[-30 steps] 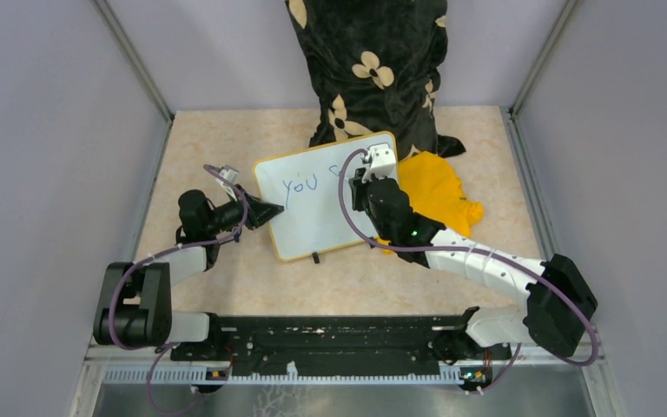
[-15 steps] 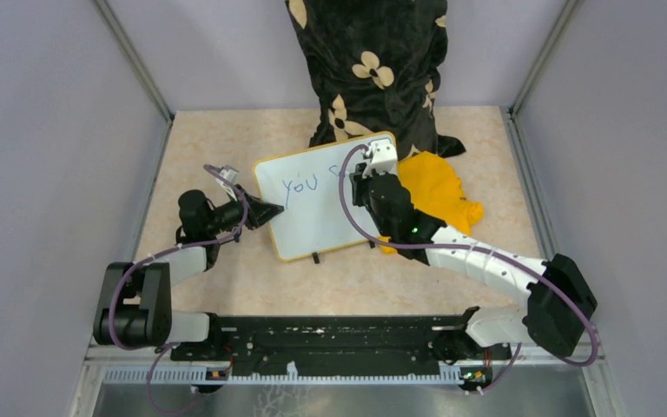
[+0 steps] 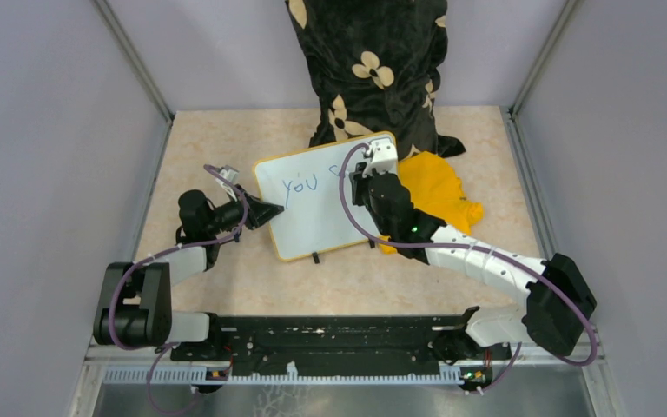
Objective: Write a sentence on the whiteboard
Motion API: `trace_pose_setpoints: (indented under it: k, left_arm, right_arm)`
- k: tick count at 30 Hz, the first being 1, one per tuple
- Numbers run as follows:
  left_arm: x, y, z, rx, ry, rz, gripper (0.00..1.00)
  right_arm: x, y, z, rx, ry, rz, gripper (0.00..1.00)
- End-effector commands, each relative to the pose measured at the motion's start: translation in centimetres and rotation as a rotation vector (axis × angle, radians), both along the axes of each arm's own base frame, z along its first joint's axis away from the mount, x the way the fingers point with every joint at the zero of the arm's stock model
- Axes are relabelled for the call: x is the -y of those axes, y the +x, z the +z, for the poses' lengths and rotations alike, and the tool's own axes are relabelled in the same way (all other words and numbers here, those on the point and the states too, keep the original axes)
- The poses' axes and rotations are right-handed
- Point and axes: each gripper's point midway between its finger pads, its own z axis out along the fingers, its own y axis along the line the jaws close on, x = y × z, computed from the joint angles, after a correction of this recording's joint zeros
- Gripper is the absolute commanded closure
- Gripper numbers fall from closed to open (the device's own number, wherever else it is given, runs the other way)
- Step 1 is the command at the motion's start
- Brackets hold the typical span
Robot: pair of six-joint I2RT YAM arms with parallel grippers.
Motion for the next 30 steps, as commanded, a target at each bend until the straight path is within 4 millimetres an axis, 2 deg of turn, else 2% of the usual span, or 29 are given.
trace_pose_setpoints:
  k: [1, 8, 18, 21, 30]
  left_arm:
    - [-0.9, 1.1, -0.9, 0.031, 0.05, 0.062, 1.0]
    - [-0.9, 1.1, -0.9, 0.032, 0.053, 0.064, 1.0]
    - [-0.9, 1.2, -1.1, 0.026, 0.056, 0.065, 1.0]
    - [-0.9, 1.2, -1.1, 0.024, 0.056, 0.066, 1.0]
    - [-0.9, 1.2, -1.1, 0.023, 0.057, 0.063, 1.0]
  right_arm:
    - [0.1, 0.1, 1.0, 0.009, 0.042, 0.002, 1.0]
    - [0.3, -0.3, -0.2, -0.016, 0.03, 0.005, 1.0]
    - [1.3, -0.8, -0.7, -0.026, 0.02, -0.014, 1.0]
    - [1.5, -0.9, 0.0, -0.011, 0.039, -0.018, 1.0]
    - [1.9, -1.2, 4.7, 0.093, 0.128, -0.013, 1.0]
